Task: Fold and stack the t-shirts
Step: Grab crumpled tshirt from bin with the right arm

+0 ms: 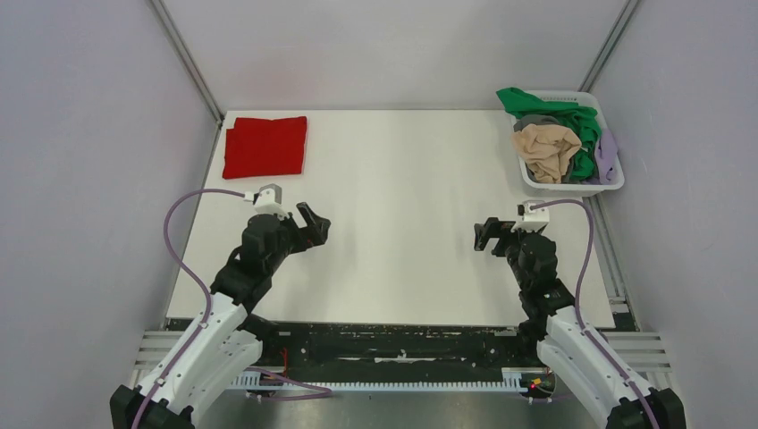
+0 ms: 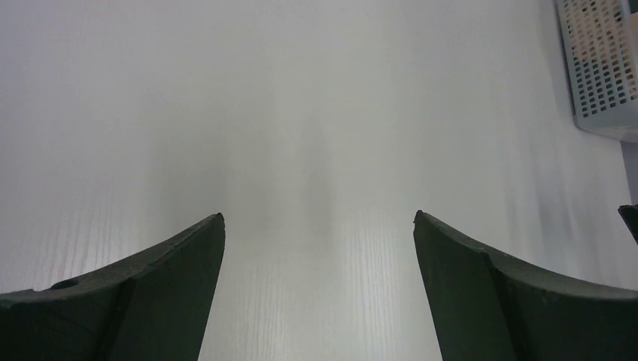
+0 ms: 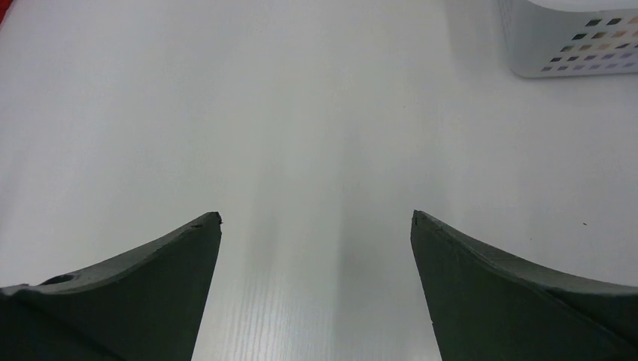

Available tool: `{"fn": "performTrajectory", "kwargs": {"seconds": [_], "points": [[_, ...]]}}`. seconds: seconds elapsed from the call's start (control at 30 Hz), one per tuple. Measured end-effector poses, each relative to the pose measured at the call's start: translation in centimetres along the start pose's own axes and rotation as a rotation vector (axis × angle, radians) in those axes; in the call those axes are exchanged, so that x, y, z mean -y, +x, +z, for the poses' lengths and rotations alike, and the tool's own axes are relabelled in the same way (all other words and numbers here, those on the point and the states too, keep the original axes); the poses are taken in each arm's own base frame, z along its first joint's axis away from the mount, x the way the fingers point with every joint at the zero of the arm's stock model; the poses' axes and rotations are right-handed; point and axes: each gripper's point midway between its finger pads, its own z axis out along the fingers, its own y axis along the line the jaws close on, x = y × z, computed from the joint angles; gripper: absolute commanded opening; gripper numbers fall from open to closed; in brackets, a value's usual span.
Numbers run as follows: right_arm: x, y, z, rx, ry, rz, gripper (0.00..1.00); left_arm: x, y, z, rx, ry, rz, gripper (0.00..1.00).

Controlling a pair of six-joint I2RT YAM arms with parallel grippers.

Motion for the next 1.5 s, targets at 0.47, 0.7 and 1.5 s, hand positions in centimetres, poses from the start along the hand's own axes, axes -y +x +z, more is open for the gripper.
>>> {"fn": "performTrajectory", "kwargs": {"seconds": [0.47,0.7,1.5], "points": [[0.2,-8.8,5.3,0.004,0.163,0.003,0.98,0.2,0.2,0.0,-0.009,0.009,0.0,1.0],[4.2,-17.0,11.6,0.008,0.344,0.003,0.98,0.0,0.4,0.2,-0.019,0.0,0.002,1.0],[17.2,-11.2,17.6,-0.278,0.614,0.08,0.7,-0.6,0.5,0.5,-0.018,-0.032,0.004,1.0]]}}
